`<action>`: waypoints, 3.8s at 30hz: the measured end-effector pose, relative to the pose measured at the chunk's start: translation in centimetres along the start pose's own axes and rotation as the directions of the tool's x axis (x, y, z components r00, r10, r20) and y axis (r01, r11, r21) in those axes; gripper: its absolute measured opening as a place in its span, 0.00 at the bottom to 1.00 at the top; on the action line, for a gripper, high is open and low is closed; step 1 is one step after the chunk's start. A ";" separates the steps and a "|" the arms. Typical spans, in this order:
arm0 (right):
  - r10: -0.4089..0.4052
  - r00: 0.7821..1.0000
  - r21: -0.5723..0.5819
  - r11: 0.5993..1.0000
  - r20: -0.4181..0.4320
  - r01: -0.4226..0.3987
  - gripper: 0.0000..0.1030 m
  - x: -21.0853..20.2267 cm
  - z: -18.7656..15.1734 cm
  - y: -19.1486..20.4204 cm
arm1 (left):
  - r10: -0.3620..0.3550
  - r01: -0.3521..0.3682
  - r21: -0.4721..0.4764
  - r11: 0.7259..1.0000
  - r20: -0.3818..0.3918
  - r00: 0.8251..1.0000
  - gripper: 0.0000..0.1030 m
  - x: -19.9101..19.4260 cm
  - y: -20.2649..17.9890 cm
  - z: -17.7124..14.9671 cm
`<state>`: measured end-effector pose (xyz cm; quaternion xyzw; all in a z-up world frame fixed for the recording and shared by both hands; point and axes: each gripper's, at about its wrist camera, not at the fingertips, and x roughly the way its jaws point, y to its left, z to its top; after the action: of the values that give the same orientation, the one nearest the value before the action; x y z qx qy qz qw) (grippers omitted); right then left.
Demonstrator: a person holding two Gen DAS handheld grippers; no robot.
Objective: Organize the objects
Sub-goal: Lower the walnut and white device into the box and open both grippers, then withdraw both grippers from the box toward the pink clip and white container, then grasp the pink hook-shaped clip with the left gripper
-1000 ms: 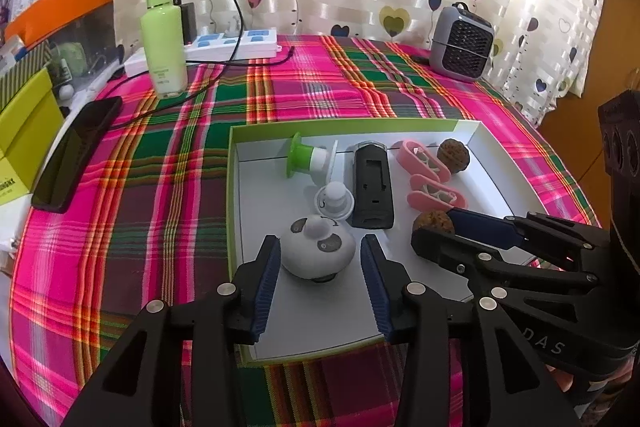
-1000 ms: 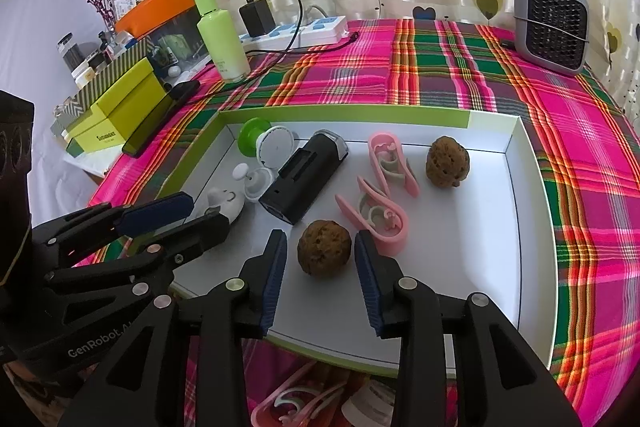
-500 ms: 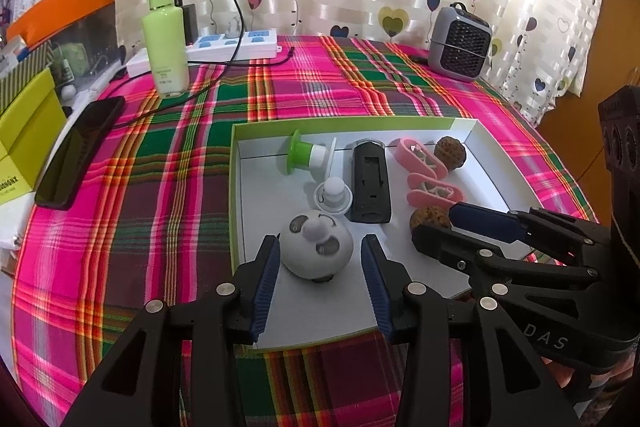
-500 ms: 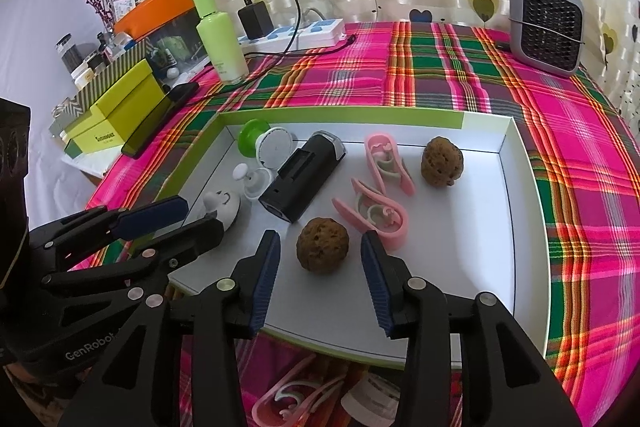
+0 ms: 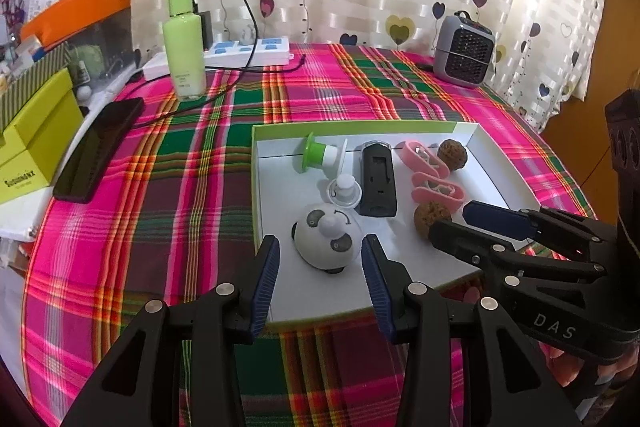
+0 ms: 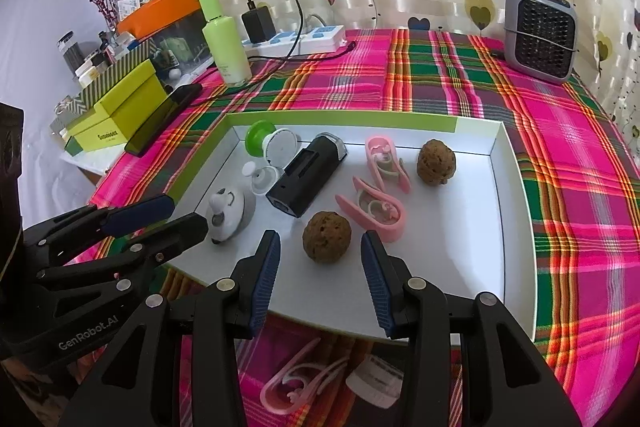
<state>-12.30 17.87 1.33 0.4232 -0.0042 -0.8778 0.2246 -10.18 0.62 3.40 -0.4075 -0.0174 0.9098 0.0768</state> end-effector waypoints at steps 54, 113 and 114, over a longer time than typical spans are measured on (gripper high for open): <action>-0.149 0.982 0.022 0.989 0.118 0.147 0.42 -7.7 -6.8 0.0 | -0.023 0.021 0.025 0.999 0.056 0.998 0.40 -5.4 -4.2 -5.8; -0.175 0.982 0.084 0.982 0.073 0.169 0.42 -7.2 -7.8 -3.5 | -0.116 0.118 0.032 0.993 -0.051 0.992 0.29 -0.2 -8.0 -5.5; -0.172 0.982 0.080 0.983 0.073 0.166 0.42 -7.1 -7.8 -3.5 | -0.115 0.116 0.030 0.993 -0.050 0.992 0.29 -0.2 -7.9 -5.5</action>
<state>-4.01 25.26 0.92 0.3946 -0.0096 -0.9091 0.1333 -4.97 8.24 0.62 -0.4264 -0.0243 0.8939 0.1363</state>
